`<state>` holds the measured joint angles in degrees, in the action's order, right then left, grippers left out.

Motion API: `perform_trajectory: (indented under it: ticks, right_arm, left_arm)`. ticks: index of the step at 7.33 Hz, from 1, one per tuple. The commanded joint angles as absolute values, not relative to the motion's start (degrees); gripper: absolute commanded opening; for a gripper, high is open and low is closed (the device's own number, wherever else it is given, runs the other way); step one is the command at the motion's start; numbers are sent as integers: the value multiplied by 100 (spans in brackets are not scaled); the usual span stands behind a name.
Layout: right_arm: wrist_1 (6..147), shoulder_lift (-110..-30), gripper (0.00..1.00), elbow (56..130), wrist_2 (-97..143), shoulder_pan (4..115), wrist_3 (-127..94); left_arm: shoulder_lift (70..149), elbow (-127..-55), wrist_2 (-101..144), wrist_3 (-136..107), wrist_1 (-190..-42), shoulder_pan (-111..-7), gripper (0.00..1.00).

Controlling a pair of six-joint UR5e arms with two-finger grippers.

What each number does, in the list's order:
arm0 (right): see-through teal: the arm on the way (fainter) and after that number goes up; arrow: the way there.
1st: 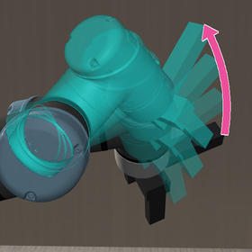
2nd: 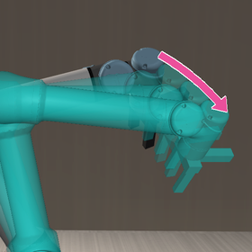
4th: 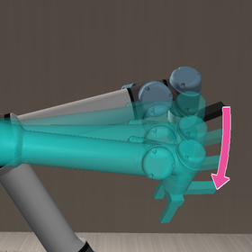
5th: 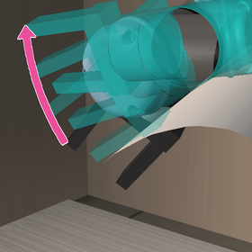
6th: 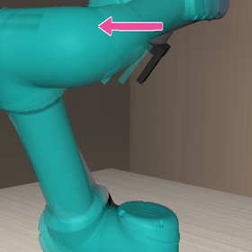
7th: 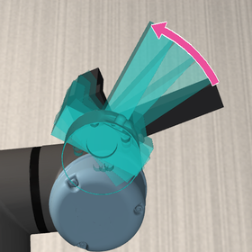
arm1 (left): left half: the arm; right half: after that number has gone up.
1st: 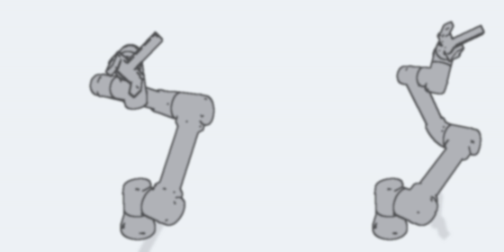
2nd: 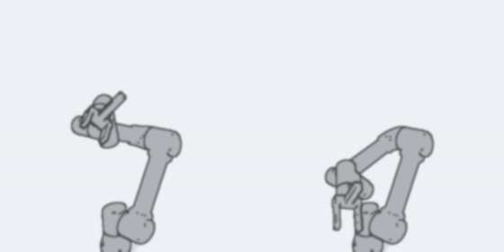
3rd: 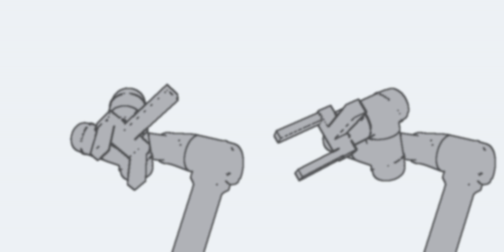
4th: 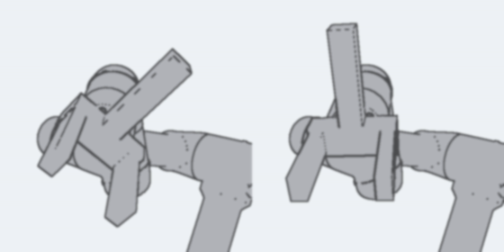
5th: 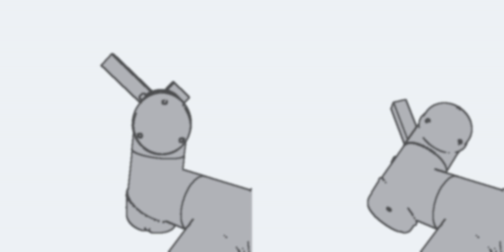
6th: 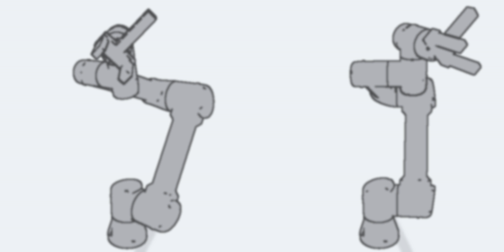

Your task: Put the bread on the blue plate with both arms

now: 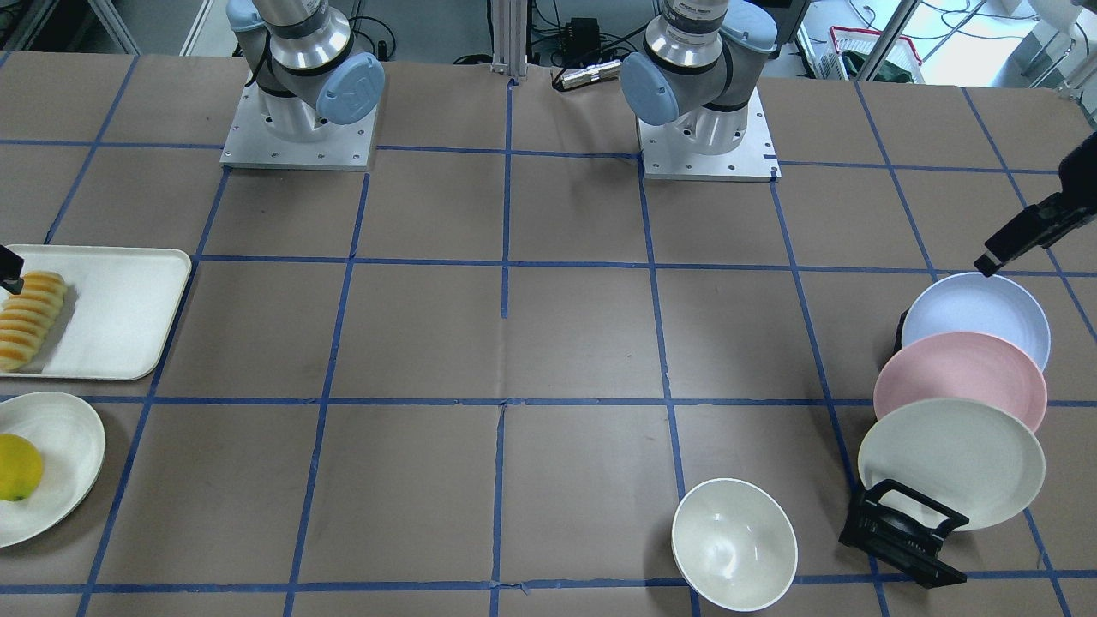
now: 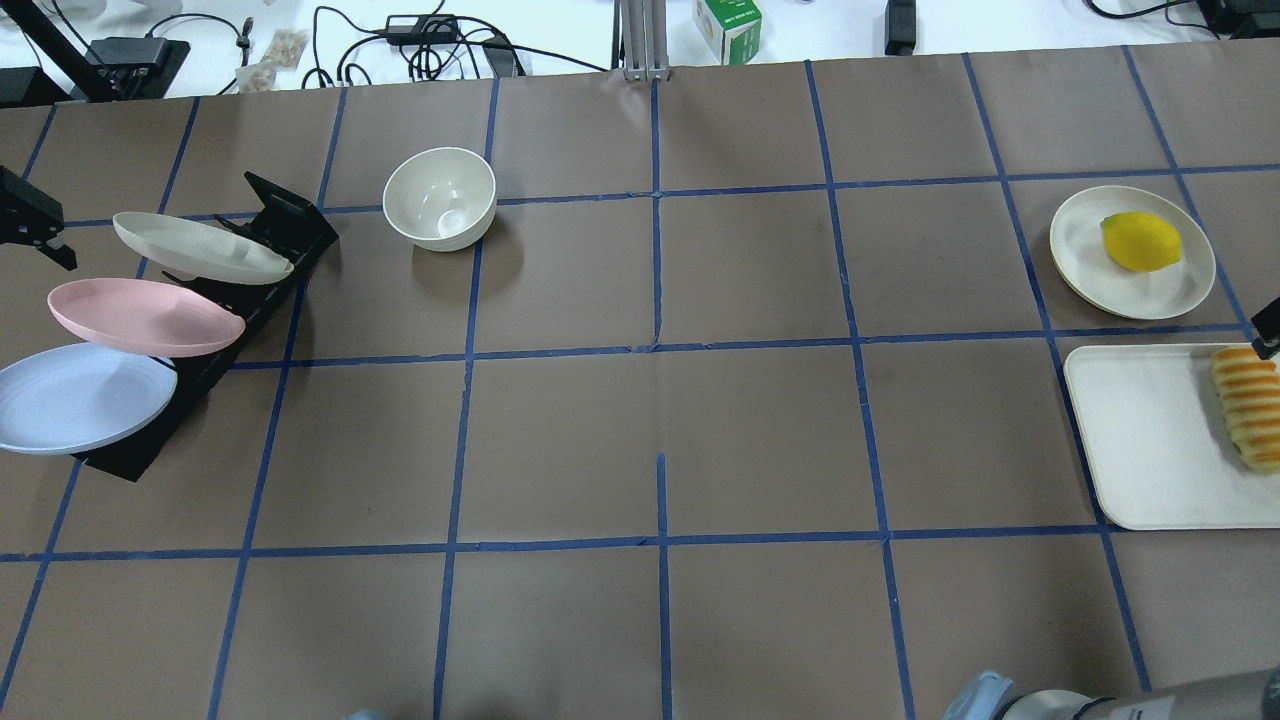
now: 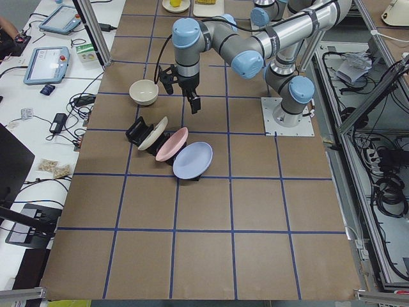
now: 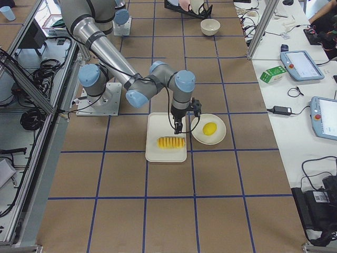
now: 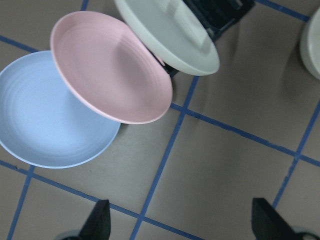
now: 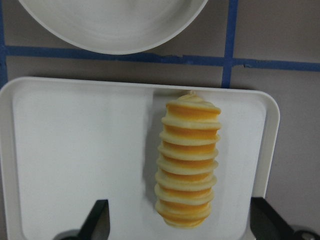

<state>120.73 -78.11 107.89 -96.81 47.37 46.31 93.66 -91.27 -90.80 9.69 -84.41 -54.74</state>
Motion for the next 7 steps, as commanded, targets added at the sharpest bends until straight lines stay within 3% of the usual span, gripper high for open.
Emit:
perform_trajectory:
  ticks: [1, 3, 7]
  right_arm:
    - [12436, -7473, 100, 10978, -9214, 4597, 5096]
    - [12978, -7043, 100, 10969, -9018, 4255, 5568]
    - [13017, -6935, 100, 11048, -9114, 4245, 5616]
  left_arm:
    - [9622, -9193, -9070, 1403, -7896, -4715, 100]
    - [10088, -9167, -9062, 2248, -7290, -4361, 100]
    - [10800, -9176, -8834, 2610, -6681, -3938, 100]
